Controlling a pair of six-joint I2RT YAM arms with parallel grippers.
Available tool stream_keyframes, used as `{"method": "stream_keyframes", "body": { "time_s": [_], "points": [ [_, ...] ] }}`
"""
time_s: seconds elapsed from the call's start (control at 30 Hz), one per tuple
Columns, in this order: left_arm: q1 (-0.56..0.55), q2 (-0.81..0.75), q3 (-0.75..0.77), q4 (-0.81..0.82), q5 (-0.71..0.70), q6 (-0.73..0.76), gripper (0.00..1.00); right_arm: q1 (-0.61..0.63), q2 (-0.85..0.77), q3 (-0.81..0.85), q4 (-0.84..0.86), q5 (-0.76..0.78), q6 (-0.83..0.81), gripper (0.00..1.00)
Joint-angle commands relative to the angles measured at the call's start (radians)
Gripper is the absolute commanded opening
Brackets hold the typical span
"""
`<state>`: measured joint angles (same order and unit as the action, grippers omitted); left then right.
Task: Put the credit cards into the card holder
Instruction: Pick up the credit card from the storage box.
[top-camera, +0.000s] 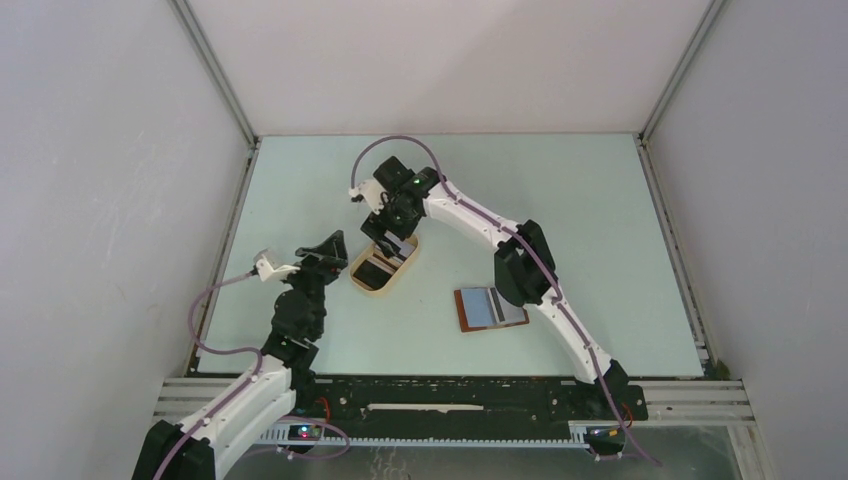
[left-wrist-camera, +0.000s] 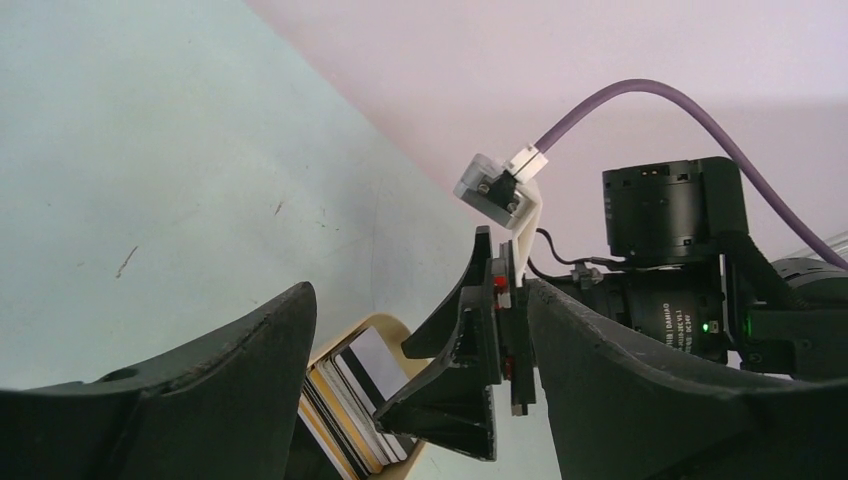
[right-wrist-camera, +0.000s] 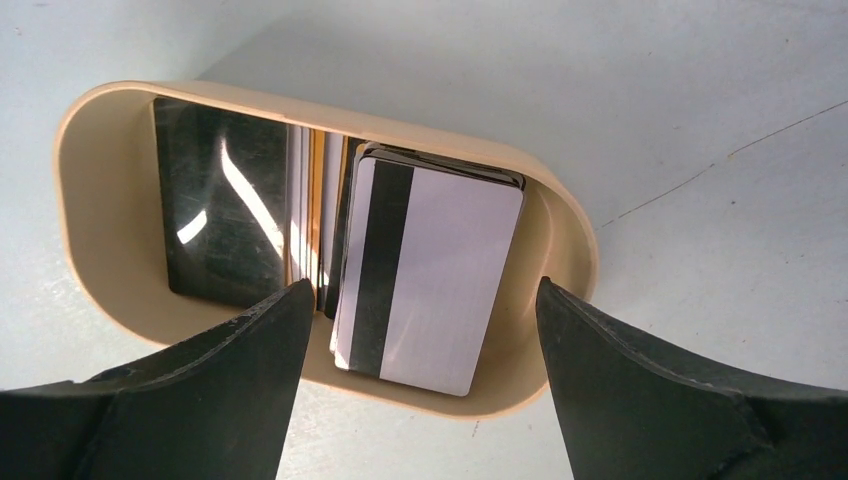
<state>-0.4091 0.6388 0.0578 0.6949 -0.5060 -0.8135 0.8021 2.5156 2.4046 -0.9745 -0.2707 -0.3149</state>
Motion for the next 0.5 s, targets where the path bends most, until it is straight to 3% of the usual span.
{"method": "stream_keyframes", "body": {
  "time_s": [0.0,0.17,0.47],
  "points": [
    [0.005,-0.011,-0.03,0.043,-0.029,-0.011,0.82,0.02,0.019,0.044,0.026,0.052,0.016,0.91],
    [0.006,-0.014,-0.035,0.047,-0.029,-0.012,0.82,0.026,0.033,0.036,0.03,0.063,0.019,0.88],
    [0.006,-0.014,-0.035,0.049,-0.028,-0.014,0.82,0.032,0.032,0.025,0.04,0.057,0.029,0.72]
  ]
}}
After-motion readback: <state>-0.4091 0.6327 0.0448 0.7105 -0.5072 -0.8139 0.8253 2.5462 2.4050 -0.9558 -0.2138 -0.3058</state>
